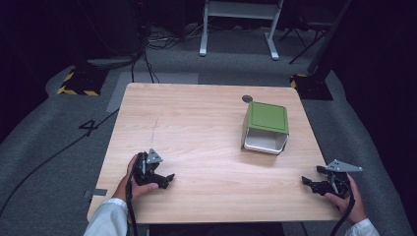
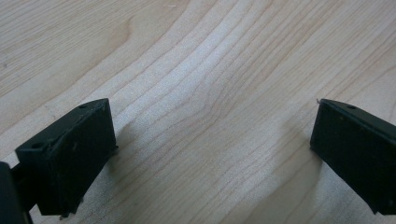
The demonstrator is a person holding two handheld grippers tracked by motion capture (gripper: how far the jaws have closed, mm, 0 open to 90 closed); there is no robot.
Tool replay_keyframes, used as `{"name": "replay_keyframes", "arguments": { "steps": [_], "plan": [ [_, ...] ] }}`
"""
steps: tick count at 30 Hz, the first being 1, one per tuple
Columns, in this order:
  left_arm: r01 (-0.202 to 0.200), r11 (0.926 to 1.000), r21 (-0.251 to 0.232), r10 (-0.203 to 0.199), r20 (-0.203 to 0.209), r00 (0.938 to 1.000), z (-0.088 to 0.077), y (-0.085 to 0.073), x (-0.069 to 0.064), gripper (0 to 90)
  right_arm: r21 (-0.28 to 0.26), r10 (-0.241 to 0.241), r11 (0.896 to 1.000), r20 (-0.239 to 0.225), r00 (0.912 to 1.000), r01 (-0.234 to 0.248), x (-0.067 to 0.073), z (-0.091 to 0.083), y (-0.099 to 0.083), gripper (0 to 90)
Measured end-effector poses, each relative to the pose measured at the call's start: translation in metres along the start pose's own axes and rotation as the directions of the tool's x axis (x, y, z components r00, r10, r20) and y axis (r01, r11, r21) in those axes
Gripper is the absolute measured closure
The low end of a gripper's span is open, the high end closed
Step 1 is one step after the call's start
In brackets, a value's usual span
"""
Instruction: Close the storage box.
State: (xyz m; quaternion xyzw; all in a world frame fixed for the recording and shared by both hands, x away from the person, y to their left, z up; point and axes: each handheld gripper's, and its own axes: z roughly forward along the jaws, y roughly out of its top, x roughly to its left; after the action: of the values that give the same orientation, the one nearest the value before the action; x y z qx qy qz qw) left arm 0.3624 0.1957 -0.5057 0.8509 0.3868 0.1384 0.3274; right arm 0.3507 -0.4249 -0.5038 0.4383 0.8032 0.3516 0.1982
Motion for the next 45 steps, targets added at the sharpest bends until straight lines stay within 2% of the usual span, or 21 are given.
{"name": "replay_keyframes", "arguments": {
  "steps": [45],
  "plan": [
    [-0.002, 1.0000, 0.001, 0.002, 0.002, 1.0000, 0.0000, 0.0000, 0.0003, 0.3, 0.002, 0.013, 1.000, 0.010, 0.9999, -0.013, 0.0014, 0.0012, 0.0009, 14.4]
  ]
}}
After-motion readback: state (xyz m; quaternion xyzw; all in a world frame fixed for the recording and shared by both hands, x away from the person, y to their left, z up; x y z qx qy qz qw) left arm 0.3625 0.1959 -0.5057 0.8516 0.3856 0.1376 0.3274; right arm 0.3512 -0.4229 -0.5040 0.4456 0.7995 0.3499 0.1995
